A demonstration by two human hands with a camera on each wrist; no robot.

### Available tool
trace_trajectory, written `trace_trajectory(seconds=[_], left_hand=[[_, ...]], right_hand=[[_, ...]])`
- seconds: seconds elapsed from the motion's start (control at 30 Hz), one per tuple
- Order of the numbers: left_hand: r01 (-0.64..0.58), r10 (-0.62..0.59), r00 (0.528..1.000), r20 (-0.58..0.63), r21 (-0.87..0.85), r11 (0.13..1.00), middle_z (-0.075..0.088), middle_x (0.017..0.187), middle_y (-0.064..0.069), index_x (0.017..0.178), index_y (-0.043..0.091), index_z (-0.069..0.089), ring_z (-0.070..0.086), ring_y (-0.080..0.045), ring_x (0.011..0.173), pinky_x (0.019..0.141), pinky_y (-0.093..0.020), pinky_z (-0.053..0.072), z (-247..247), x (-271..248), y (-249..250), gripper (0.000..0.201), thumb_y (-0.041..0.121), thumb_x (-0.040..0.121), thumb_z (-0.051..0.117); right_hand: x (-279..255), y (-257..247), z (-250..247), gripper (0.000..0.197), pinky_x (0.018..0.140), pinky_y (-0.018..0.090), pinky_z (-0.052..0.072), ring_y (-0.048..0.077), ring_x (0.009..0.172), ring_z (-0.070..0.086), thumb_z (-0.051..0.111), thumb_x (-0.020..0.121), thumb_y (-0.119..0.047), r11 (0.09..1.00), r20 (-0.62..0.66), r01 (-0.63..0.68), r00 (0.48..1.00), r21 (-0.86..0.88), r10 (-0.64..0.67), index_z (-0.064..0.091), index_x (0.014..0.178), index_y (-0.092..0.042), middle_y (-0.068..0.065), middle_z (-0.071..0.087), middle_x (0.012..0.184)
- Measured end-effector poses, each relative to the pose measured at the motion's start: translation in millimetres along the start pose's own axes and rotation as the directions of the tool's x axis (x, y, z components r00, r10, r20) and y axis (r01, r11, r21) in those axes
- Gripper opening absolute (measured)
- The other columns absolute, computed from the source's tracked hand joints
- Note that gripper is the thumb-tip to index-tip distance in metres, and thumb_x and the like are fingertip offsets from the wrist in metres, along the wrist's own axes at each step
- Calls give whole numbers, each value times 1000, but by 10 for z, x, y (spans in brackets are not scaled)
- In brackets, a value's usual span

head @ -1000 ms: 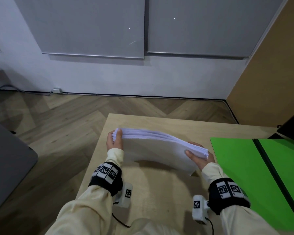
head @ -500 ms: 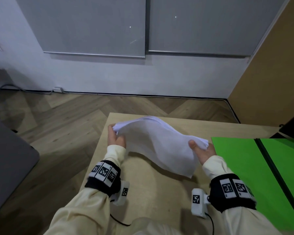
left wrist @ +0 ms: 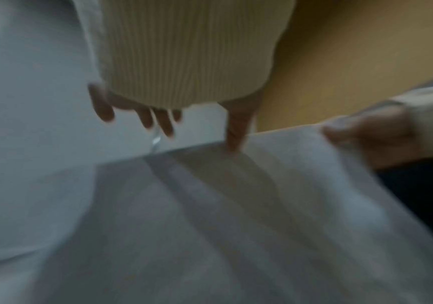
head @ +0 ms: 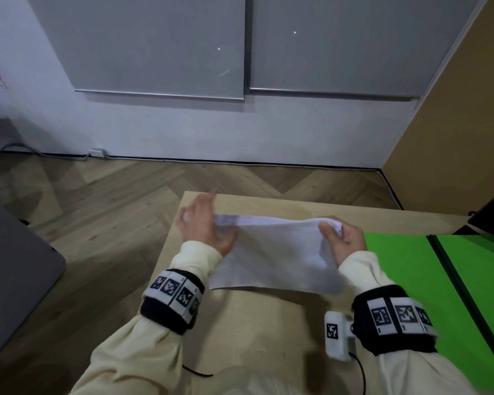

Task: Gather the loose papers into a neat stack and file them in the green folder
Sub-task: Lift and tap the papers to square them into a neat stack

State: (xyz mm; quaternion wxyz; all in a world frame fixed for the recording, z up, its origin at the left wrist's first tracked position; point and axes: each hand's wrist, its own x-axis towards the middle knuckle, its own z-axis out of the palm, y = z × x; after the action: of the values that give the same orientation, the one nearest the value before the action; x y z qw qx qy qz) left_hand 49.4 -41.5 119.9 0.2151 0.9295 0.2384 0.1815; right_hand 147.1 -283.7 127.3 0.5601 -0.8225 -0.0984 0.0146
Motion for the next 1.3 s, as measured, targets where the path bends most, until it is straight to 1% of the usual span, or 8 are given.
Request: trace_trajectory(seconds=[0.13,0.27,0.43,0.57,0.67,0.87,1.1,1.3], left_hand=[[-298,303,919,253,-60,953,70,104,-2,105,24,63,61,-26,108,103,-35,35,-103,11,610,33,42,79,55],[-94,153,957,247,-235,968,73,94,-9,96,25,69,67,-25,95,84,-32,52,-83,137,702,20,28,76,67],[108,21,983,182,-667,737,62,75,7,100,-5,69,52,20,48,59,-2,45,-130,204,464,21,-8,79,65],[172,-59,983,175,-758,630,61,73,8,108,-9,65,54,16,46,55,-2,47,-127,190,288,28,-10,80,64],[211,-122,977,173,-827,521,67,56,13,106,-6,64,57,9,44,51,-9,51,-89,156,283,24,-7,82,63],[154,-111,987,117,-888,432,65,49,16,70,14,61,57,5,46,51,-11,49,-156,172,329,16,15,85,65],[112,-55,994,100,-935,335,67,91,-10,91,11,69,61,-15,77,63,-13,50,-89,103,360,41,38,94,38],[93,-197,980,5,-893,441,70,57,17,62,17,68,61,7,59,60,-5,46,-17,168,449,54,36,99,34]], right_hand=[[2,-473,66,25,72,27,48,19,79,62,59,85,-32,974,112,210,973,-88,-200,71,90,-11,5,71,82],[21,-655,-61,26,63,33,47,26,67,59,53,82,-36,915,139,363,929,-177,-342,66,81,-13,11,67,72],[146,-252,-380,19,58,23,40,-1,52,50,58,79,-32,955,154,232,967,-185,-205,57,61,-35,-12,59,53],[119,-131,-430,6,61,23,50,3,53,57,76,73,-32,989,53,76,995,130,-84,71,71,-30,-13,68,57],[93,-118,-270,49,68,24,59,5,65,70,82,48,-47,883,110,-78,993,463,30,67,86,-19,-11,76,71],[78,-305,-79,22,56,8,50,-14,53,61,65,83,-2,939,7,78,996,334,-86,63,72,-22,-26,68,54],[34,-27,27,40,56,6,51,4,69,67,79,69,-30,967,52,-63,997,248,51,69,102,-9,1,73,85],[38,-211,12,11,46,2,42,-15,40,51,65,85,-22,967,-22,-3,1000,256,9,65,74,-19,-26,60,42]])
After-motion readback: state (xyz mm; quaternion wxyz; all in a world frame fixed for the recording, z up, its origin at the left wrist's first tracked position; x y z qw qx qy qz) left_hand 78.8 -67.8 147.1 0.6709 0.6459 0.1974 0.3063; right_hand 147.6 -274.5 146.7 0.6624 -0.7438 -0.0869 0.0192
